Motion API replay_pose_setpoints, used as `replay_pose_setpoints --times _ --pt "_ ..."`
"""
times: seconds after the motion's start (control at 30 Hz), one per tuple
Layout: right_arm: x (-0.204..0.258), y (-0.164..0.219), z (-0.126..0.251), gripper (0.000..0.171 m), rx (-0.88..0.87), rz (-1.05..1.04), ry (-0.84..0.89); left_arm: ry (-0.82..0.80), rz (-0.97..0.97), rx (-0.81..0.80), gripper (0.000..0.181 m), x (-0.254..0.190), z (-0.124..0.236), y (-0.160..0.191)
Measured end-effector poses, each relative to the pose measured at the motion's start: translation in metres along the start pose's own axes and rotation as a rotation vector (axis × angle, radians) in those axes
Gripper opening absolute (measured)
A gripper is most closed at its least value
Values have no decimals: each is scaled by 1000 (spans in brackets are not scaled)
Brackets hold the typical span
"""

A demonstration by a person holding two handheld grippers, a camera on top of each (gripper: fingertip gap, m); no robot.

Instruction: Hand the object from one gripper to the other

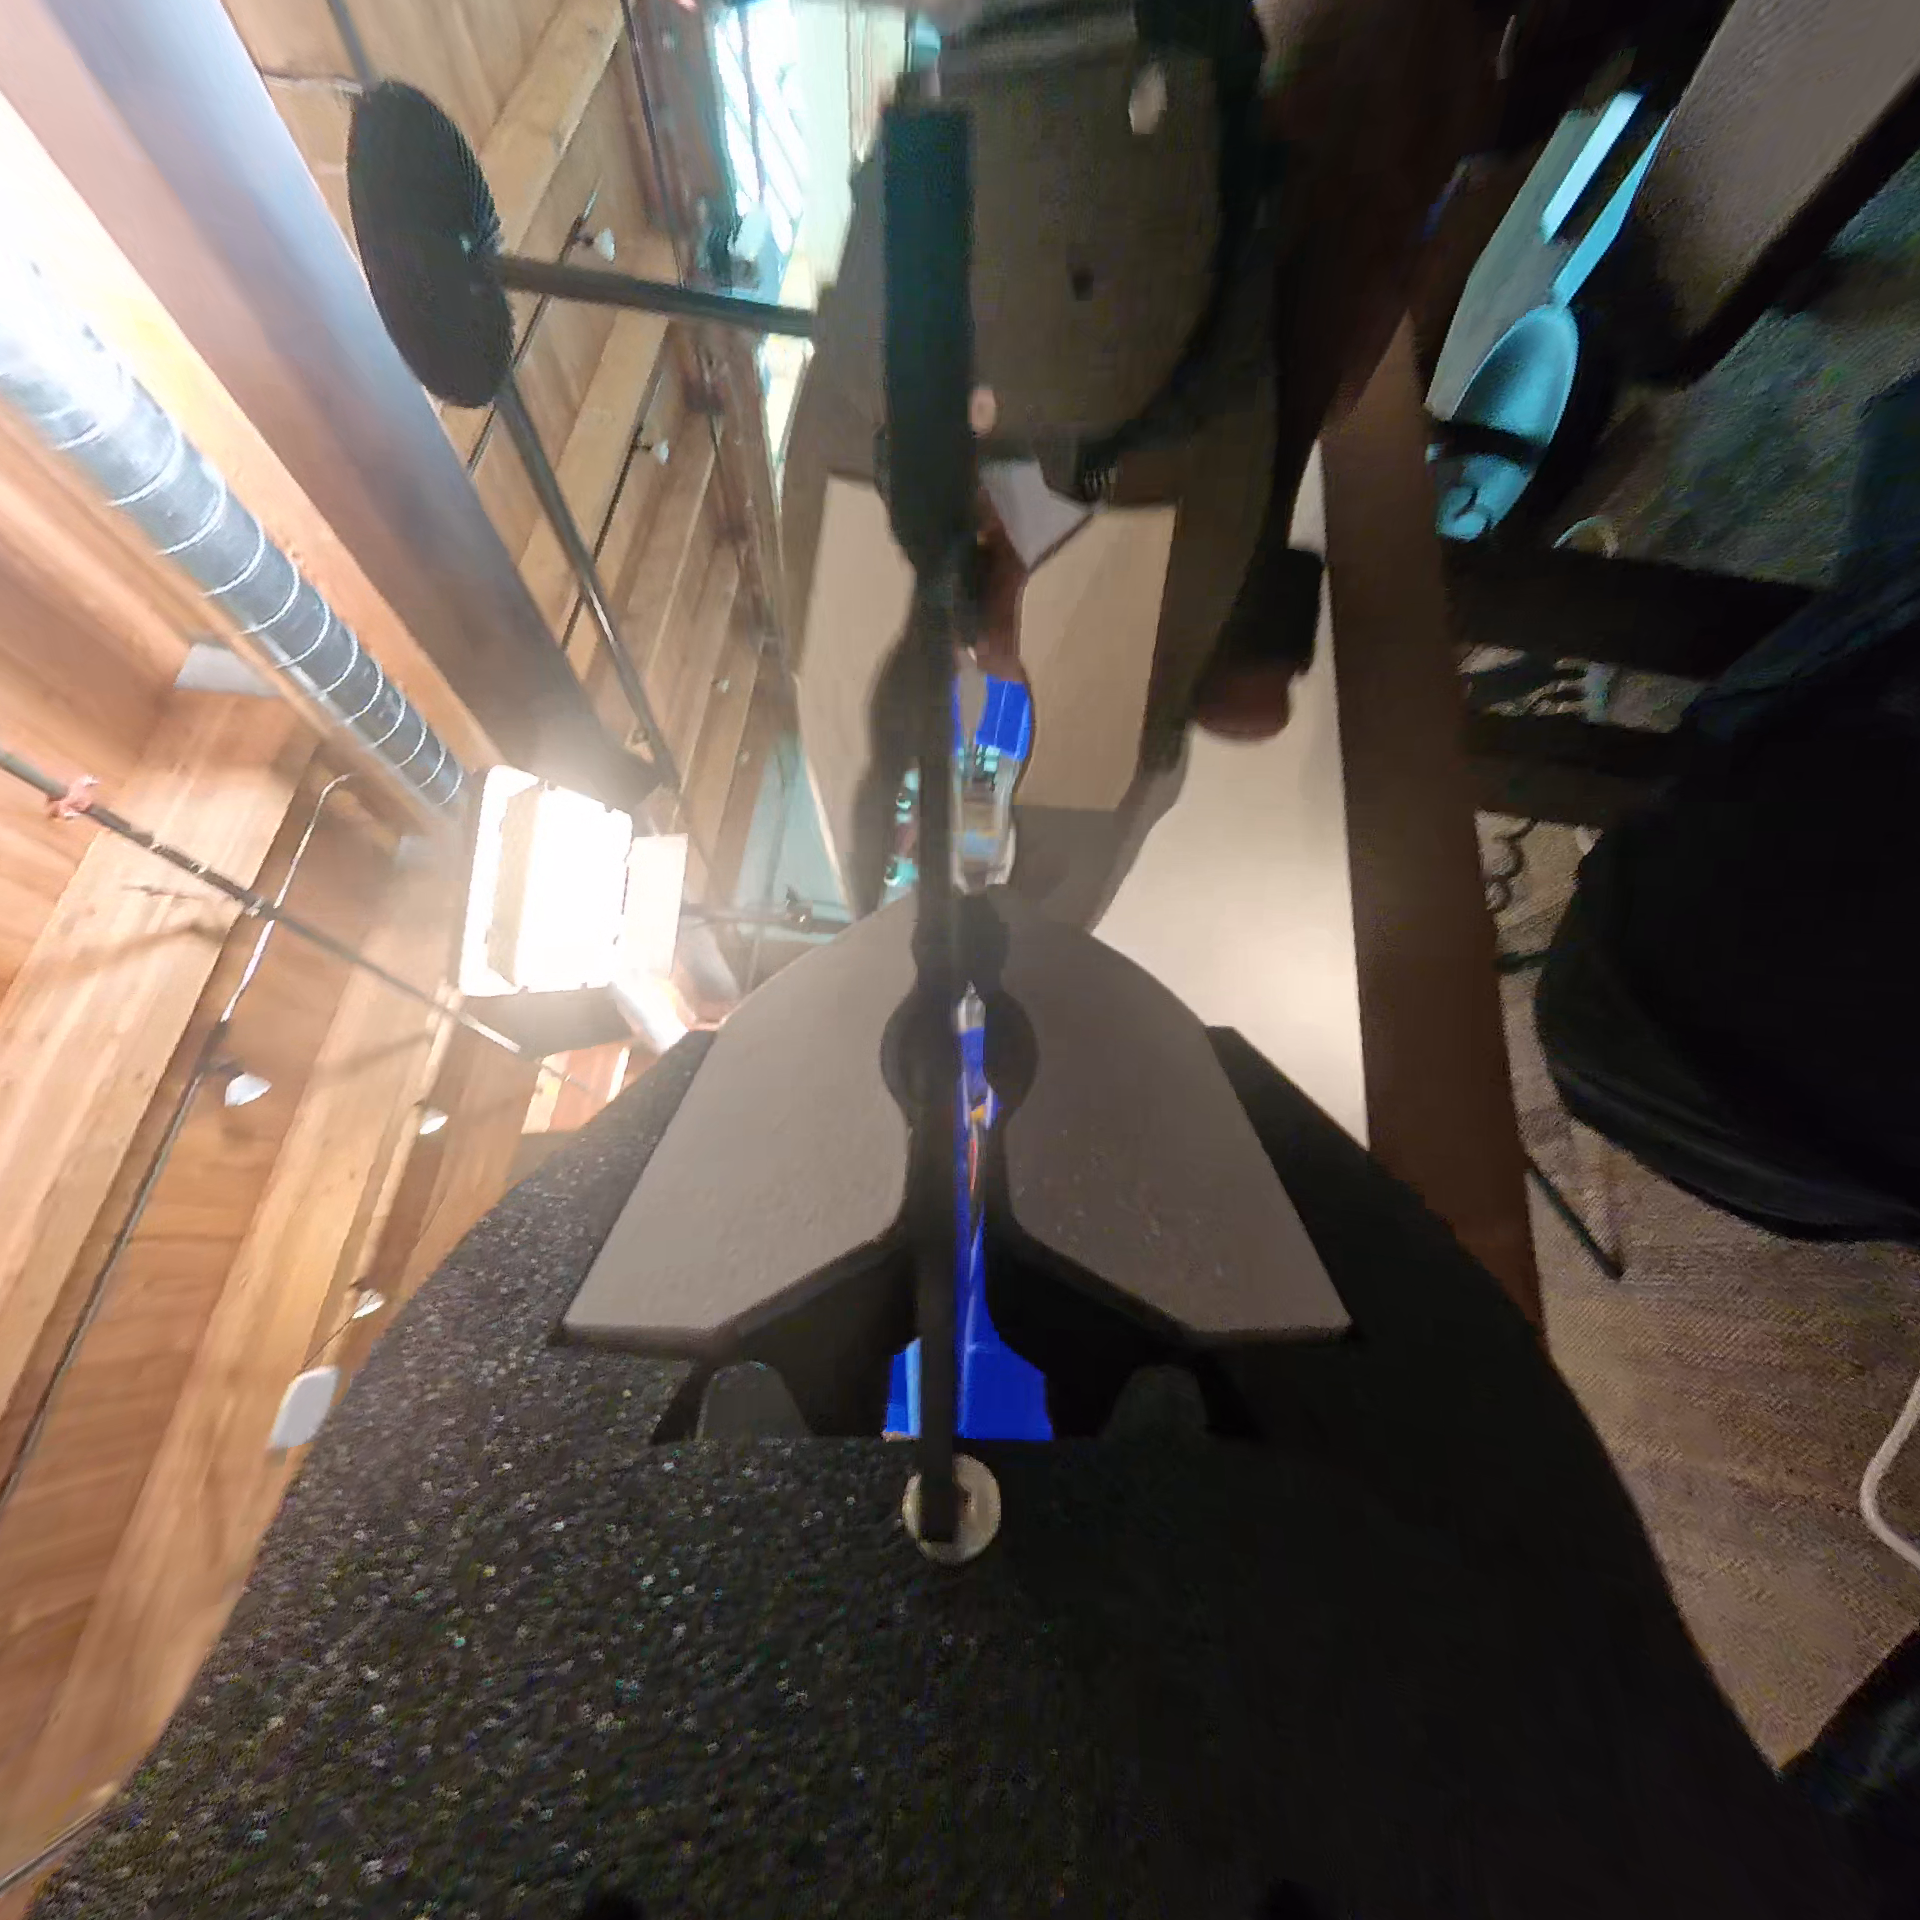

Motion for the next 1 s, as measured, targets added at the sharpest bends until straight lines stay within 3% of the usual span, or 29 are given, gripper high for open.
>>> replay_pose_setpoints --times 0.07,0.3,0.47,0.6,0.73,0.83,0.93,1.0 --pt "1 1 -1 11 20 -17 -33 10 66 -11 4 4 1 -2" --pt "-16 5 1 7 -52 -464 -207 -100 416 13 55 34 7 14" --pt "-30 16 5 2 -167 -881 -345 -191 549 -12 57 48 17 30" --pt "-32 25 6 2 -230 -1091 -476 -217 498 43 57 45 16 38" --pt "-29 30 3 2 -310 -1265 -616 -186 602 124 59 43 7 41" --pt "-25 32 1 2 -355 -1330 -724 -110 821 202 60 44 0 46" --pt "-22 29 0 2 -383 -1339 -801 67 1192 252 67 42 -6 54" --pt "-17 26 -2 2 -378 -1324 -856 179 1445 202 65 39 -8 57"
Point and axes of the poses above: each gripper's, where its closed fingertips meet, z back along the fingers, y out of its underside, x = y × z across the jaws, the point moved 10 cm from there along z, back along the fingers, and after that the axes turned 14 degrees about -y, right-handed, at the moved point
